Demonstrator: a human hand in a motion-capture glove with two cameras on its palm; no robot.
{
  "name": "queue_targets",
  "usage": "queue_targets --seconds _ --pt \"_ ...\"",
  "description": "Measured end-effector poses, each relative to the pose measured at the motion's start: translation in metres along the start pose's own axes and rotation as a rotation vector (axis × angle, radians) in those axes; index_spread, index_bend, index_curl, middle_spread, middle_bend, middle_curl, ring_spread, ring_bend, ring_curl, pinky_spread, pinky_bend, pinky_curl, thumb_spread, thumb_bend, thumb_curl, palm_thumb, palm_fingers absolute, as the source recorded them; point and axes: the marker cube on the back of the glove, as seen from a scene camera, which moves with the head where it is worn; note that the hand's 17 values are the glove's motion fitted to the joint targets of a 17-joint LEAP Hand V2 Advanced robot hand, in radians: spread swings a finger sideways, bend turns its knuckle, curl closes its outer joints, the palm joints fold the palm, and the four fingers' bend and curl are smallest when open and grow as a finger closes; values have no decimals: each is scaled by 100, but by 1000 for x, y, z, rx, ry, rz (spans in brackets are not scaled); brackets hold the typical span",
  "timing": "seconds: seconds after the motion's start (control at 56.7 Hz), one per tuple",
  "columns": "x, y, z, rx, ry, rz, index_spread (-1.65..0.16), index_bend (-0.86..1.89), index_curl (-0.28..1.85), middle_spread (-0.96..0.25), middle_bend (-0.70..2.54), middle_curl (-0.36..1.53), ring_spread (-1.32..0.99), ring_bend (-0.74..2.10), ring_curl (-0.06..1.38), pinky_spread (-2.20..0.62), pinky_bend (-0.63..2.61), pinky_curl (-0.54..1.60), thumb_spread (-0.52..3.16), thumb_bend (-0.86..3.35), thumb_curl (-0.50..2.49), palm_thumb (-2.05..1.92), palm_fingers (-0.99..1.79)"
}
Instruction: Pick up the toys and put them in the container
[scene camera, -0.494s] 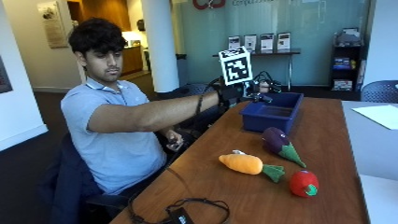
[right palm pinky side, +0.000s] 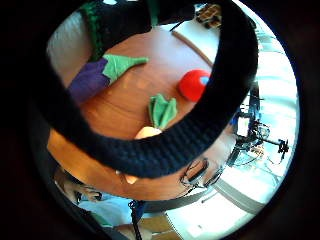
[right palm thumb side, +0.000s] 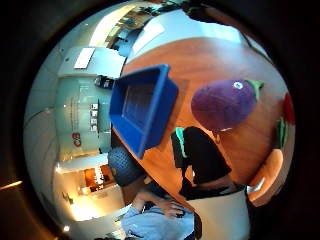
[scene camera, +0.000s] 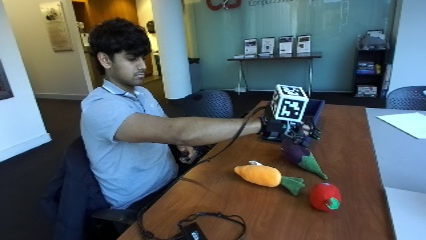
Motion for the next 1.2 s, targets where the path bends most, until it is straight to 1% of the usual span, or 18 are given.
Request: queue_targets --seconds 0.088,0.141,0.194,0.247,0.265,0.282,0.318,0.371,0.565,0.777,0.883,0.971,1.041,1.094,1.147,1.165,1.183,1.2 --pt "-5 -18 42 -136 25 24 -32 18 24 -2 14 15 -3 15 10 7 82 29 140 0 20 2 -13" --pt "-9 -27 63 -192 -40 9 -32 19 26 -2 13 15 -2 13 9 7 84 30 140 -1 21 3 -15" --pt "-14 -34 70 -138 -135 -22 -33 23 28 0 13 16 -1 10 8 6 91 32 144 3 23 10 -9" --pt "-15 -38 68 1 -123 -37 -31 32 31 2 22 18 0 12 7 5 91 33 156 11 26 21 8" --pt "-14 -38 65 44 -104 -40 -30 33 31 2 25 20 0 14 6 5 91 32 160 14 27 24 17" --pt "-13 -38 62 77 -85 -41 -29 33 31 3 26 20 0 15 6 4 90 31 161 15 27 26 18" --pt "-11 -37 57 115 -58 -41 -27 31 30 2 40 24 0 27 8 2 87 29 165 22 31 36 48" --pt "-9 -35 47 135 -51 -40 -25 30 31 1 46 27 -2 36 11 -1 84 28 165 30 35 49 63" --pt "-45 -29 -18 239 -131 -71 -21 26 37 0 52 33 -6 48 17 -7 83 30 159 43 45 69 65" --pt "-164 -19 -95 325 -100 -252 -19 24 41 0 53 35 -8 52 18 -10 85 31 158 46 49 73 63" --pt "-225 -17 -98 304 -45 -336 -19 24 44 0 53 37 -9 52 18 -10 86 32 158 47 51 73 62" --pt "-252 -13 -91 270 -3 -397 -19 24 45 0 53 38 -9 53 19 -11 86 32 158 48 52 72 62" --pt "-265 -13 -82 222 6 -403 -19 24 47 0 53 39 -9 53 19 -11 87 32 158 48 53 72 61" --pt "-272 -14 -74 134 21 -378 -19 24 47 0 53 39 -9 52 18 -11 89 32 158 48 53 70 59" --pt "-269 -11 -66 -8 50 -331 -21 20 48 1 50 39 -8 47 17 -10 94 34 159 44 50 62 48" --pt "-267 -10 -64 -55 62 -312 -22 21 48 1 45 38 -7 45 17 -10 97 36 160 44 49 59 40" --pt "-265 -9 -62 -93 74 -293 -23 16 47 2 32 34 -6 36 15 -8 106 38 159 39 45 50 16" --pt "-263 -8 -61 -119 85 -278 -24 18 50 2 31 35 -5 37 18 -8 109 41 159 38 44 47 13"
